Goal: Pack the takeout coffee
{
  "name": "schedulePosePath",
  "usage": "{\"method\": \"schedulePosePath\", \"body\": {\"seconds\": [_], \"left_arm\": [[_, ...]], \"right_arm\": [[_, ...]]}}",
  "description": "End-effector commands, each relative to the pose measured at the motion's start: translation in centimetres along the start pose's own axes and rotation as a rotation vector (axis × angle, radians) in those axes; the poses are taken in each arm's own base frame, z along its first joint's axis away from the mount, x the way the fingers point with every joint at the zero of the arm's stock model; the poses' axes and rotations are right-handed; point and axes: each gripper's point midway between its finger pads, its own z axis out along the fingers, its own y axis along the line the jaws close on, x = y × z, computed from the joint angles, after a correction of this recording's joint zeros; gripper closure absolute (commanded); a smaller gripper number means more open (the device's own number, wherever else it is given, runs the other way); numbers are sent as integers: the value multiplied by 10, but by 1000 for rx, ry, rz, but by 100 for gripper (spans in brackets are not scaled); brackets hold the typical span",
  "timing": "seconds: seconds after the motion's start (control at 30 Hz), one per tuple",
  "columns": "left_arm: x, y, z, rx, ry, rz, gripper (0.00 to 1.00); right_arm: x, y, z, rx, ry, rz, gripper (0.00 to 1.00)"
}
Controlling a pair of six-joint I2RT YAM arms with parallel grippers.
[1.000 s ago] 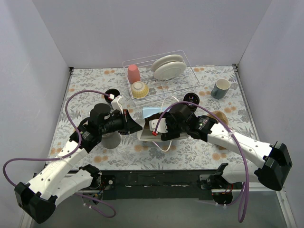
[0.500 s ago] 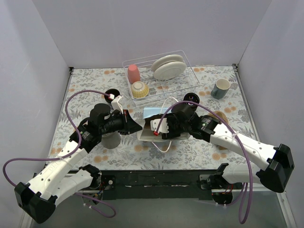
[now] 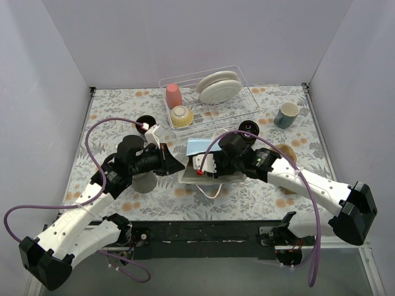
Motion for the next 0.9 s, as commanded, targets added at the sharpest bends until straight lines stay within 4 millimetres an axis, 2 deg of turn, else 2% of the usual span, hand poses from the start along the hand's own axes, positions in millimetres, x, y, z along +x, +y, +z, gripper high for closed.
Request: {"method": "schedulePosePath", "body": {"seconds": [0.0, 0.13, 0.17, 0.23, 0.27, 0.37, 0.67, 0.87], "left_arm": [[-1, 0, -3, 9, -20, 22, 100], [0, 2, -3, 5, -22, 27, 100], [-1, 1, -4, 4, -26, 30, 100], [-1, 2, -5, -1, -29, 35, 100], [-1, 2, -5, 0, -30, 37, 100], [0, 3, -6, -4, -28, 35, 100], [1, 4, -7, -9, -26, 36, 100], [1, 3, -7, -8, -25, 34, 100]], "right_arm": [[-20, -26, -1, 96, -67, 12, 65], [-8, -28, 7, 137, -27, 16, 66], [3, -35, 5, 185, 24, 17, 66], [9, -41, 5, 230, 49, 11, 68], [21, -39, 6, 248, 90, 8, 69], [33, -42, 2, 298, 136, 0, 71], [43, -49, -4, 376, 174, 41, 72], [53, -49, 3, 395, 209, 69, 72]]}}
